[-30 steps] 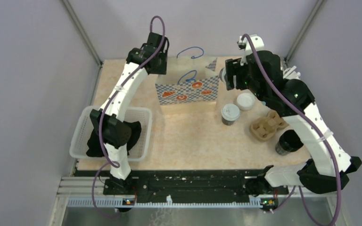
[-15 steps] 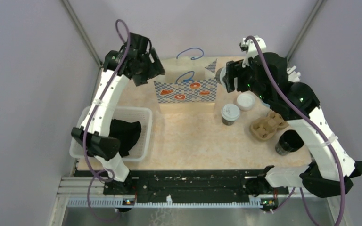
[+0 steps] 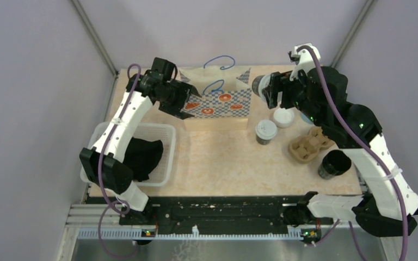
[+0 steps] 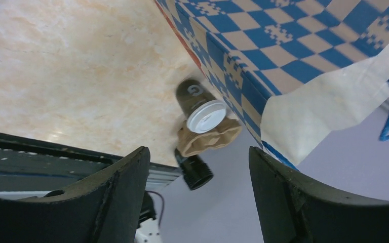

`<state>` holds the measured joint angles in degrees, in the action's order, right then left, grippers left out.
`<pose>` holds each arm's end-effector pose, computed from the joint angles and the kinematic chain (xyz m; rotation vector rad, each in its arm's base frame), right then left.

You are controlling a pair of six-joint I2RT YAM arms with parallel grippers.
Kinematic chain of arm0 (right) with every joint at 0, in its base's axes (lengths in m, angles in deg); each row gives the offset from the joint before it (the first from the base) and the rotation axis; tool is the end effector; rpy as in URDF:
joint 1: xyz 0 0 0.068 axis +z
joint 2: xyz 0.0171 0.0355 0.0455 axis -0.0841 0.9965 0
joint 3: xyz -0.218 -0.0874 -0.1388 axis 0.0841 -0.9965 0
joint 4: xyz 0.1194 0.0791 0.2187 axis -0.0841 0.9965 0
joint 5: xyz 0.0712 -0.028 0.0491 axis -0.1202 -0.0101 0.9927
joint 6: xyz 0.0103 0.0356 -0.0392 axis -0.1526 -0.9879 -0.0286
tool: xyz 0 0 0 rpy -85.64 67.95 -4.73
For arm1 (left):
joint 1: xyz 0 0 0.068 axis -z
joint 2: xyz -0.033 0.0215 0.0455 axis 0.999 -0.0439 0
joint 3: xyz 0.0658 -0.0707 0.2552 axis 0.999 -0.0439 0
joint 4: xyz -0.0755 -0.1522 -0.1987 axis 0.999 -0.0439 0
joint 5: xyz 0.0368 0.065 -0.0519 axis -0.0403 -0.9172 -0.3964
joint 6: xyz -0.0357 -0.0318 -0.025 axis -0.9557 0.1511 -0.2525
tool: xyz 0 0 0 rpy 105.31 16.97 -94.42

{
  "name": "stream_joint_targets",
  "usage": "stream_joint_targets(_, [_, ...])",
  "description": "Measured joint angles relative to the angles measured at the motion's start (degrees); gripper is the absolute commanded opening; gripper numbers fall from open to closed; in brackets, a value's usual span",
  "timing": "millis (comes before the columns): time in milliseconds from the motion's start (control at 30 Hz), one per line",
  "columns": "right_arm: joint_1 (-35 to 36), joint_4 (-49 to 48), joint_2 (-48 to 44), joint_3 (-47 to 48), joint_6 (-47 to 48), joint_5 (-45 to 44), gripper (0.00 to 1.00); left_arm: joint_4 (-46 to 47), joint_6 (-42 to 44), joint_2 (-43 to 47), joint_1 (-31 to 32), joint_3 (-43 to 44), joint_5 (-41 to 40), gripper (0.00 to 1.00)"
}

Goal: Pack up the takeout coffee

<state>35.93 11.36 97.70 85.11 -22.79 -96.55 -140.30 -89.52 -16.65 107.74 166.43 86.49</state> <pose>0.1486 0.1119 0.5092 -0.2934 1.8334 0.2570 0.2990 -0.1186 0.3795 -1.3934 2.4651 -0.8452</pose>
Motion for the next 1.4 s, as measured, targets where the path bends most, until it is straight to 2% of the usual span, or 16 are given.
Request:
stream_joint_targets(300, [0.0,0.3,-2.4,-2.3,-0.3,-1.6,0.56,5.1,-8.8,1.2,-0.7,-0.9,-1.6,0.77])
stream_joint_targets(533, [0.0,0.2,-3.1,-2.3,-1.1,-1.7,0.55,5.2,-13.2,2.9,-0.8,-0.9,-2.9,0.63])
stream_joint_targets(900, [0.0,0.0,-3.4,-3.1,-2.1,-1.7,0.52,5.9,-16.1,-3.2,-0.9,1.2,1.5,0.58])
stream_joint_targets(1033, [0.0,-0.1,-3.7,-3.8,-2.8,-1.7,0.5,6.2,-16.2,-4.7,-0.6,2.6,2.4,0.5])
stream_joint_targets(1167, [0.0,-0.2,-3.7,-3.8,-3.1,-1.7,0.48,7.1,-16.0,-5.3,-0.3,3.5,3.4,0.47])
stream_joint_targets(1333, [0.0,-0.3,-3.7,-3.8,-3.1,-1.7,0.47,7.8,-15.8,-5.3,-0.3,3.4,4.8,0.36])
stream_joint_targets(1400, [0.0,-0.3,-3.7,-3.8,-3.1,-1.6,0.47,8.3,-15.6,-5.2,-0.3,3.1,5.2,0.28])
